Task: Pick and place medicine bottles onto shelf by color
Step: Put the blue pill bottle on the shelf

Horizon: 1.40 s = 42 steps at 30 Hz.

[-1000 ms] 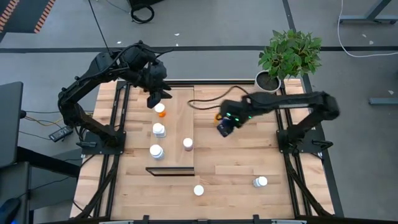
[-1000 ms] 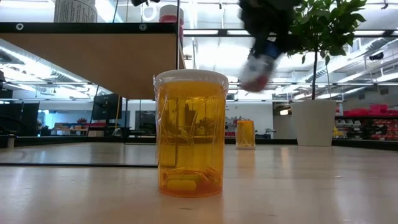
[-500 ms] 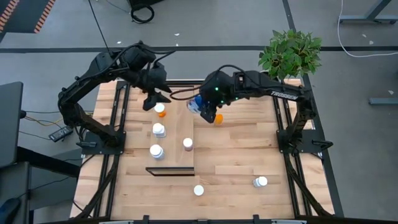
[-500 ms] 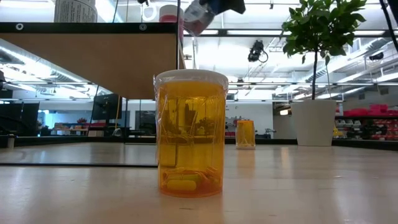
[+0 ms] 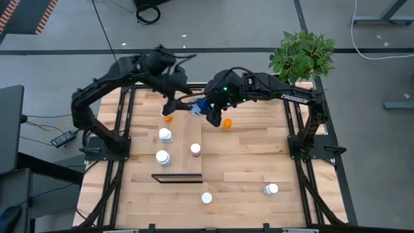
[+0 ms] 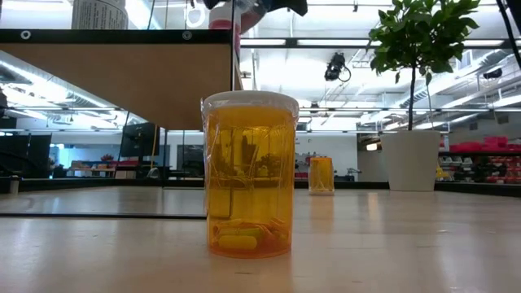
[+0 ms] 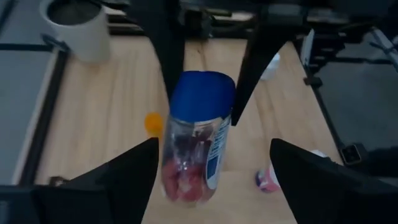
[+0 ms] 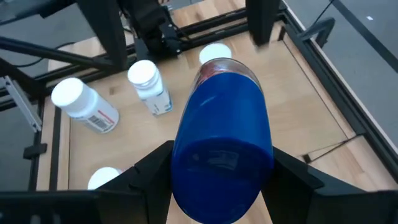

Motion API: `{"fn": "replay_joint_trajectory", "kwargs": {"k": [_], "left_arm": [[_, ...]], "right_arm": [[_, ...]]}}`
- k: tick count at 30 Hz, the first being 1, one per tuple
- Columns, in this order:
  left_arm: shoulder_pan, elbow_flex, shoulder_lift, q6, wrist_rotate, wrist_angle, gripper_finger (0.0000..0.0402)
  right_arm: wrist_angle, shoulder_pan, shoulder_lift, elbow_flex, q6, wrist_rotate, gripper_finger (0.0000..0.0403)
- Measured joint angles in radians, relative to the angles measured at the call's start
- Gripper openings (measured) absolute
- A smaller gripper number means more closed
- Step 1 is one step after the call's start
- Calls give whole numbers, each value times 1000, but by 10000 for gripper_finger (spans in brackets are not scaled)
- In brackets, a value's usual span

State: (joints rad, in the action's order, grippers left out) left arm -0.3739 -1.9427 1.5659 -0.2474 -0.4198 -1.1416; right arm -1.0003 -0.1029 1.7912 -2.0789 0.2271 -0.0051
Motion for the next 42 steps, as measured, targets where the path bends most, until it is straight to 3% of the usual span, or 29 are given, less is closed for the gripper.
{"fn": "replay_joint_trajectory", "kwargs": {"k": [15,29,42], "left_arm": [[43,0,91,-3,15,2,286],[38,0,90,-17,20,-14,138],[3,2,81,-27,60,-35,132]], "right_arm": [[0,9,-1,1,2,-4,209],[-3,10,-1,1,-21,-12,211],[-31,8,-1,-1,-11,6,211]]}}
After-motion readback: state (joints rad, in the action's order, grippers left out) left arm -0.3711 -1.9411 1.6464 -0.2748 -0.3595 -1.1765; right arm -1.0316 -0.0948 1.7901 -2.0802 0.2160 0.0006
